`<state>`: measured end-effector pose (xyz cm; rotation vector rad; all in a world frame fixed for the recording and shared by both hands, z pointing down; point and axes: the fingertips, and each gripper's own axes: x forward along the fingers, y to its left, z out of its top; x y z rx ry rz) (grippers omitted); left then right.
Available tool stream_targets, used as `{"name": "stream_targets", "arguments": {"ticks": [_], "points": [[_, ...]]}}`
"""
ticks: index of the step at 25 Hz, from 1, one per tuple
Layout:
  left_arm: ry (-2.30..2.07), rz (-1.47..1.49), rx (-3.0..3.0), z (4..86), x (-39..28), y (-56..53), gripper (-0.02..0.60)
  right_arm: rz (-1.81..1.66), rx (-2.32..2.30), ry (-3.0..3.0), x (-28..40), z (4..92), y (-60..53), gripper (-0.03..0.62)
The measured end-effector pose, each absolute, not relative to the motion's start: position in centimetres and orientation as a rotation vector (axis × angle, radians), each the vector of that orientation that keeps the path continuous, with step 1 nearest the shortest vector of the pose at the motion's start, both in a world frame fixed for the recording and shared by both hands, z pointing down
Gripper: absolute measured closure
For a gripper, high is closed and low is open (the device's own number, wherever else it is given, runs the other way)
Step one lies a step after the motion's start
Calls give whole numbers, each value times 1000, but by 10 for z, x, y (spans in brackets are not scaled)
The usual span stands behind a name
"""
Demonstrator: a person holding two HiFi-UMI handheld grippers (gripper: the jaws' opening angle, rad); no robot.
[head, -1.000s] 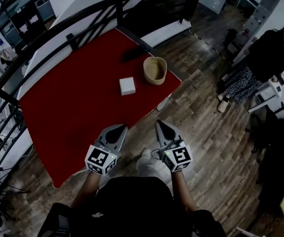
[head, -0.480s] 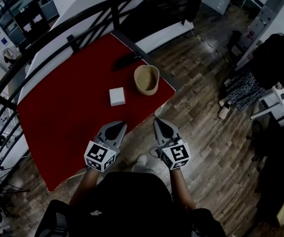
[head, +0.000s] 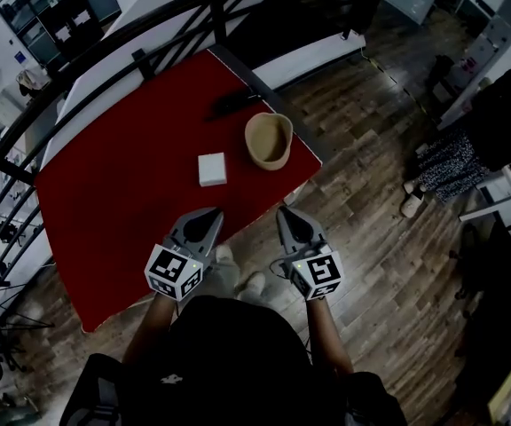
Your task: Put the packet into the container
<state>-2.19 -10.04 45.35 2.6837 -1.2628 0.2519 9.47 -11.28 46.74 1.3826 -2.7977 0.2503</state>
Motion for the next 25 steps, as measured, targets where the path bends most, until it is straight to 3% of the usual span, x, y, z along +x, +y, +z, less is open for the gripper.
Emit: {"name": "stream_targets", "arguments": {"ticks": [25], "points": [[-1175, 255, 2694, 468, -65, -240, 575, 243, 1389, -2773, 53, 469, -252, 572]]}}
